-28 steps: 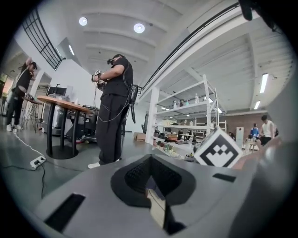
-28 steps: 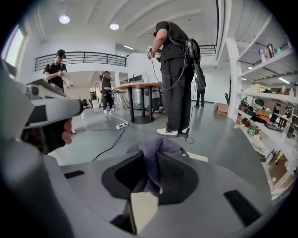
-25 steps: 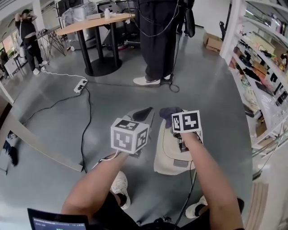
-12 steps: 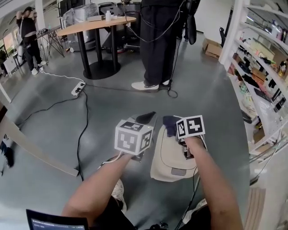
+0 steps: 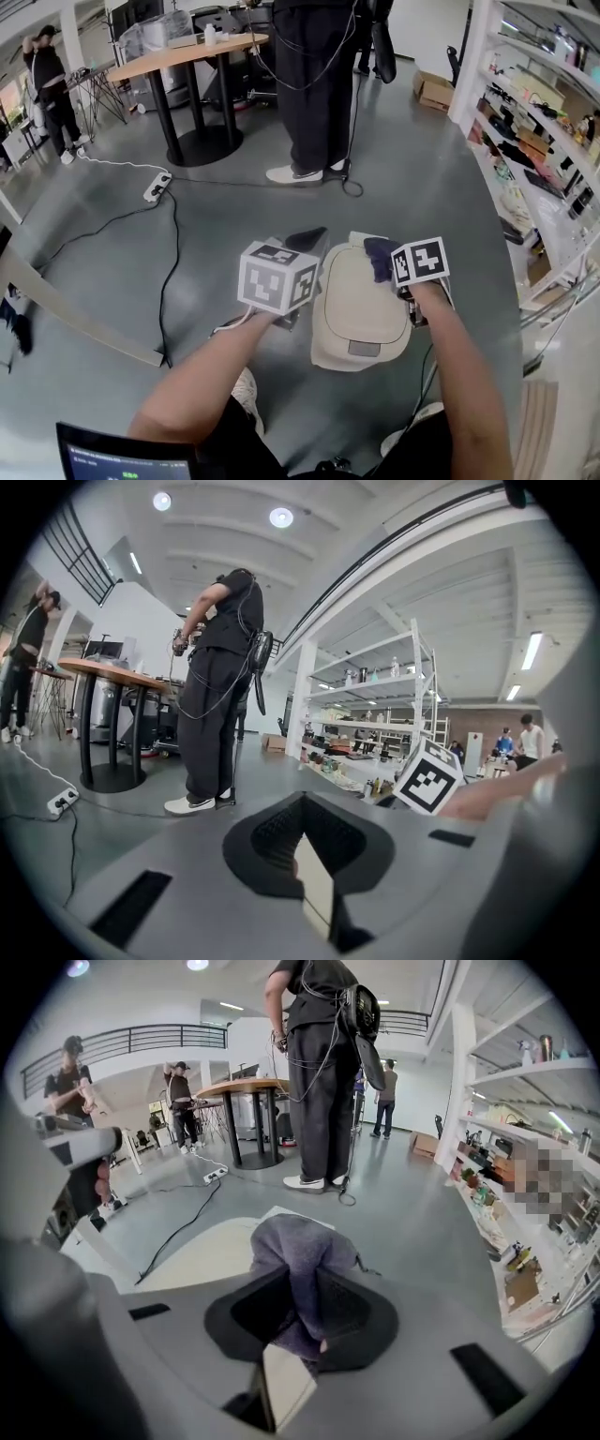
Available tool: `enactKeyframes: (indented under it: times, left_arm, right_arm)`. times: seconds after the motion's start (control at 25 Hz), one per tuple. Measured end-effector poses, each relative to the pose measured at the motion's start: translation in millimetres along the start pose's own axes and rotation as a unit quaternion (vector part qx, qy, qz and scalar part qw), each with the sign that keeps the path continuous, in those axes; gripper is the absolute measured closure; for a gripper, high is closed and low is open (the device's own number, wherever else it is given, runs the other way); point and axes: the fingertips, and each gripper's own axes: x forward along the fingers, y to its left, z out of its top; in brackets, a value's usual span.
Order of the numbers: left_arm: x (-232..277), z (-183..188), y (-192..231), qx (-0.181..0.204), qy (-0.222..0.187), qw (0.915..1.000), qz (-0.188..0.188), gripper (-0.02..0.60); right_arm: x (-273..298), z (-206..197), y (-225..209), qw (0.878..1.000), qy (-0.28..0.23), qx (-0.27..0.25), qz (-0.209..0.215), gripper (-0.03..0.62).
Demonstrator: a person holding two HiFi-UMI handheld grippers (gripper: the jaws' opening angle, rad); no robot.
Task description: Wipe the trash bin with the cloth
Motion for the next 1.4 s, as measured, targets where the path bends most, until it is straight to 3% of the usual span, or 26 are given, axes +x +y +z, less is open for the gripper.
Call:
enactKeyframes:
  times: [0.24, 0.4, 0.56, 0.72, 0.88, 1.0, 1.2, 1.4]
  left_arm:
    - [-4.5, -5.4, 0.7, 0.002, 0.019, 0.9998, 0.005, 0.584]
    - [-1.9, -16.2, 9.9, 0.008, 0.030, 0.9994, 0.017, 0.584]
    - [-2.6, -19.9, 12.4, 0.011, 0.038, 0.9989, 0.026, 0.584]
    - [-13.0, -20.9, 15.8, 0.004, 0.038, 0.9989, 0.029, 0.584]
    - [-21.5, -18.4, 12.4, 0.012, 0.039, 0.9989, 0.024, 0.584]
    - [-28.9, -20.3, 18.0, 0.016, 0.038, 0.9989, 0.024, 0.584]
    - [-27.3, -28.6, 29.4, 0.025, 0.044, 0.9978, 0.044, 0.584]
    - [-22.1, -26.7, 20.7, 0.024, 0.048, 0.9978, 0.038, 0.584]
  right_arm:
    - [-8.8, -28.7, -41.9, 0.999, -0.008, 0.018, -0.032, 0.517]
    - [-28.4, -16.5, -43.2, 0.998, -0.046, 0.017, -0.038, 0.517]
    - [-47.7, 9.5, 5.5, 0.996, -0.082, 0.009, 0.024, 0.517]
    - [-40.4, 15.5, 81.4, 0.993, -0.069, -0.039, 0.090, 0.517]
    - [-30.0, 8.6, 132.1, 0.987, -0.032, -0.096, 0.122, 0.517]
    - [-21.6, 2.2, 149.2, 0.984, -0.007, -0.135, 0.116, 0.517]
    - [-19.1, -9.1, 129.1, 0.985, 0.011, -0.137, 0.103, 0.517]
    - [-23.7, -21.6, 88.9, 0.990, 0.028, -0.110, 0.087, 0.516]
